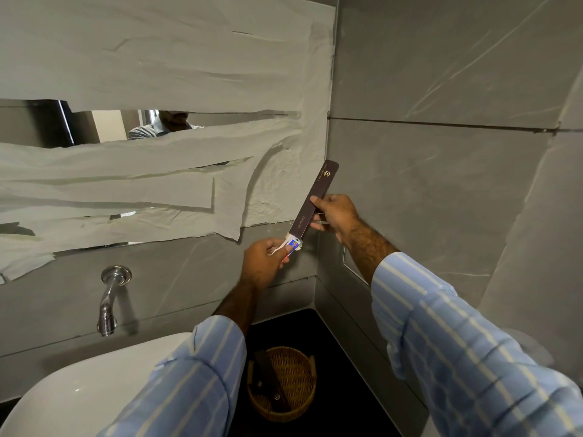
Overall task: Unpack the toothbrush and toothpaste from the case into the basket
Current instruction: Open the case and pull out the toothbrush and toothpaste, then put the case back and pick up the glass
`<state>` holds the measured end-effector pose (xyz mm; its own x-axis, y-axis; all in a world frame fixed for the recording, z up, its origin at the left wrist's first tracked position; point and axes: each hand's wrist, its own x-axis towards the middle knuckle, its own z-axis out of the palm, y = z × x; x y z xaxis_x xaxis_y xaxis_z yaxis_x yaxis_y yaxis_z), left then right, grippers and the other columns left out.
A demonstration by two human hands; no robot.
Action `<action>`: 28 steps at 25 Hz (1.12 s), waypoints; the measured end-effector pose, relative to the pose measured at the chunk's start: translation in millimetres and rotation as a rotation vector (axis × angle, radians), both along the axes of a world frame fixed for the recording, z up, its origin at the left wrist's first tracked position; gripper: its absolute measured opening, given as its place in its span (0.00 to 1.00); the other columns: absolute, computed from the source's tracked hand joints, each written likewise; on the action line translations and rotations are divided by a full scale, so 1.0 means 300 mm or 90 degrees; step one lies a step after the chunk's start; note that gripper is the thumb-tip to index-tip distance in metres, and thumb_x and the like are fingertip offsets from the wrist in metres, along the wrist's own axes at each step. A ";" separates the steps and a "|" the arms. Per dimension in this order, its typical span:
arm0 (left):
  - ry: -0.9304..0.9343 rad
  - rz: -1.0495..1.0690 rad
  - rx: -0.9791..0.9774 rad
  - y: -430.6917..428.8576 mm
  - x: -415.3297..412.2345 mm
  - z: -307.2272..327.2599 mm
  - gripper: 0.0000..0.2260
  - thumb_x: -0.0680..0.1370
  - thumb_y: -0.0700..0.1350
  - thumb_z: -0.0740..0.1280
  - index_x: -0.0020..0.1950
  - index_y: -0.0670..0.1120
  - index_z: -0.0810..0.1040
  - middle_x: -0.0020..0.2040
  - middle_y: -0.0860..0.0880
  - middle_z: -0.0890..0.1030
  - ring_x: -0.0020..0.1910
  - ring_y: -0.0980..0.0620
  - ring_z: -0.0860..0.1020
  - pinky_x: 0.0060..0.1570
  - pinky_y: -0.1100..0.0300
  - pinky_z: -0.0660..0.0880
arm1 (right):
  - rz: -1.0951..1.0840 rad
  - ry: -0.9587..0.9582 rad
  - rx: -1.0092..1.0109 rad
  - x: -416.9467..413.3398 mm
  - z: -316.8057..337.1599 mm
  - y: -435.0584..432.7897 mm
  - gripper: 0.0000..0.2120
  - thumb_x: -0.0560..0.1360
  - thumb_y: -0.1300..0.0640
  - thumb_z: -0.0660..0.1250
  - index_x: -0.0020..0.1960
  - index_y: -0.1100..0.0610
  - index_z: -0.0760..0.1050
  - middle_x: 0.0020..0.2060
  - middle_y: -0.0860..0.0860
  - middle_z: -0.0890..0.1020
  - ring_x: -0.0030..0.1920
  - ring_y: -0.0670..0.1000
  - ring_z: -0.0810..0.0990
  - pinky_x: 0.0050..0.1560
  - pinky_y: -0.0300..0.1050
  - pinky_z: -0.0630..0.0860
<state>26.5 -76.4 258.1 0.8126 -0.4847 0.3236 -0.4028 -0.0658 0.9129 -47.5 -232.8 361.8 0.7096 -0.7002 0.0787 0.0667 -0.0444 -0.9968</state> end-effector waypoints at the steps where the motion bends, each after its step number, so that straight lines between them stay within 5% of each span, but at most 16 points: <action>1: -0.025 0.006 0.020 0.010 0.003 0.001 0.13 0.76 0.49 0.72 0.57 0.43 0.85 0.44 0.44 0.87 0.42 0.44 0.85 0.46 0.52 0.82 | -0.013 -0.011 -0.001 0.000 0.010 -0.003 0.06 0.77 0.55 0.69 0.43 0.56 0.76 0.47 0.58 0.84 0.38 0.52 0.82 0.44 0.50 0.84; 3: -0.046 0.010 0.045 0.032 0.012 -0.010 0.13 0.77 0.49 0.71 0.57 0.44 0.85 0.44 0.45 0.87 0.41 0.47 0.84 0.47 0.53 0.82 | -0.044 -0.042 -0.004 -0.006 0.035 -0.010 0.07 0.77 0.55 0.68 0.42 0.56 0.77 0.48 0.58 0.85 0.39 0.52 0.83 0.47 0.52 0.84; 8: -0.020 0.026 0.049 0.096 0.055 -0.075 0.06 0.75 0.45 0.73 0.49 0.46 0.87 0.41 0.42 0.87 0.36 0.50 0.80 0.47 0.50 0.81 | -0.118 -0.098 -0.036 -0.052 0.073 -0.030 0.16 0.79 0.52 0.66 0.62 0.60 0.78 0.55 0.56 0.85 0.52 0.55 0.86 0.50 0.49 0.85; 14: 0.201 0.005 -0.003 0.127 0.047 -0.123 0.08 0.76 0.39 0.72 0.52 0.36 0.82 0.36 0.40 0.83 0.29 0.51 0.83 0.32 0.60 0.81 | -0.131 -0.017 -0.063 -0.126 -0.027 -0.020 0.17 0.79 0.51 0.65 0.59 0.63 0.80 0.48 0.57 0.86 0.41 0.50 0.84 0.46 0.46 0.84; 17: 0.249 -0.019 0.015 0.092 0.005 -0.149 0.05 0.75 0.40 0.73 0.44 0.37 0.83 0.29 0.45 0.80 0.28 0.48 0.79 0.37 0.57 0.79 | -0.098 0.081 -0.043 -0.181 -0.156 -0.009 0.14 0.78 0.52 0.67 0.50 0.63 0.81 0.37 0.56 0.83 0.33 0.50 0.82 0.45 0.49 0.84; 20: 0.305 -0.067 0.014 0.052 -0.058 -0.205 0.06 0.76 0.38 0.72 0.47 0.34 0.83 0.25 0.48 0.81 0.26 0.51 0.80 0.32 0.58 0.81 | -0.065 0.161 -0.042 -0.239 -0.305 0.006 0.13 0.77 0.53 0.68 0.40 0.62 0.78 0.38 0.63 0.80 0.38 0.58 0.79 0.47 0.55 0.79; 23: 0.435 -0.116 0.032 0.030 -0.128 -0.288 0.06 0.77 0.38 0.70 0.52 0.38 0.81 0.38 0.43 0.85 0.33 0.50 0.86 0.30 0.60 0.81 | -0.049 0.192 0.044 -0.307 -0.440 0.033 0.12 0.77 0.56 0.68 0.54 0.64 0.80 0.51 0.64 0.83 0.50 0.61 0.83 0.52 0.55 0.82; 26: 0.479 -0.122 0.118 0.012 -0.200 -0.405 0.09 0.78 0.39 0.70 0.55 0.37 0.81 0.46 0.39 0.85 0.40 0.46 0.86 0.35 0.56 0.82 | -0.052 0.229 0.143 -0.393 -0.562 0.065 0.17 0.78 0.58 0.68 0.61 0.70 0.76 0.57 0.66 0.82 0.44 0.56 0.82 0.29 0.41 0.81; 28: 0.466 -0.111 0.182 0.007 -0.262 -0.476 0.10 0.78 0.40 0.70 0.56 0.36 0.81 0.44 0.40 0.85 0.36 0.49 0.85 0.33 0.58 0.81 | -0.062 0.250 0.190 -0.455 -0.646 0.080 0.18 0.78 0.58 0.68 0.61 0.71 0.75 0.56 0.66 0.81 0.43 0.55 0.81 0.29 0.42 0.80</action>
